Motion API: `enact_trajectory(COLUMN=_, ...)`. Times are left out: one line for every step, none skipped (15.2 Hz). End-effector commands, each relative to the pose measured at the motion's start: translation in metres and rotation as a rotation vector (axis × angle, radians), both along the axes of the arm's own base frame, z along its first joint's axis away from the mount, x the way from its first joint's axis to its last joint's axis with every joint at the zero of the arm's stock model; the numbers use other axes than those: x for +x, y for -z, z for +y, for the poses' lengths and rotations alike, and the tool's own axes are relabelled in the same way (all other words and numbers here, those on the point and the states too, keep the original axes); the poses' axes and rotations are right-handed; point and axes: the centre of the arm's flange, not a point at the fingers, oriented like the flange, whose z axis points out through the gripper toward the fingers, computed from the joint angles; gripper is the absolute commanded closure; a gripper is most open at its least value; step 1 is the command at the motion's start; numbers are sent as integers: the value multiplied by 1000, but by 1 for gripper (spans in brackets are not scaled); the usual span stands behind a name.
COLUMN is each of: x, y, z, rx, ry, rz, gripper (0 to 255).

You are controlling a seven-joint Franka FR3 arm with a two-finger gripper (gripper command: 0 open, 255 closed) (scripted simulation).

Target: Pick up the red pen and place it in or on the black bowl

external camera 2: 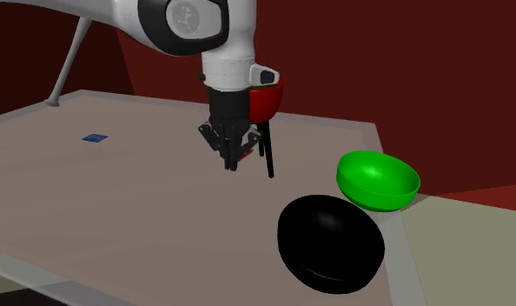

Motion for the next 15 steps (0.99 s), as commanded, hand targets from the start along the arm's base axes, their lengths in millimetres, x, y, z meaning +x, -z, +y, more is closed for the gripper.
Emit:
enact_trajectory(x=15, y=-1, z=-20, rx=0, ry=-1, rz=0, gripper=255)
enact_trajectory(x=22, y=-2, z=-31, rx=0, ry=-1, rz=0, gripper=255)
enact_trajectory(x=29, y=-2, z=-43, rx=0, ry=-1, rz=0, gripper=255)
enact_trajectory(x=36, y=-3, z=-54, rx=0, ry=-1, rz=0, gripper=255)
enact_trajectory(x=43, y=-3, z=-65, rx=0, ry=-1, rz=0, gripper=255)
enact_trajectory(x=51, y=-4, z=-76, rx=0, ry=-1, rz=0, gripper=255)
enact_trajectory(x=58, y=-4, z=-87, rx=0, ry=-1, rz=0, gripper=255)
enact_trajectory(x=65, y=-5, z=-98, rx=0, ry=-1, rz=0, gripper=255)
enact_trajectory(x=72, y=-5, z=-109, rx=0, ry=-1, rz=0, gripper=255)
enact_trajectory(x=79, y=-6, z=-120, rx=0, ry=-1, rz=0, gripper=255)
enact_trajectory(x=86, y=-6, z=-132, rx=0, ry=-1, rz=0, gripper=255)
enact_trajectory(x=93, y=-7, z=-143, rx=0, ry=-1, rz=0, gripper=255)
enact_trajectory(x=100, y=-7, z=-154, rx=0, ry=-1, rz=0, gripper=255)
enact_trajectory(x=107, y=-7, z=-165, rx=0, ry=-1, rz=0, gripper=255)
enact_trajectory(x=114, y=-8, z=-176, rx=0, ry=-1, rz=0, gripper=255)
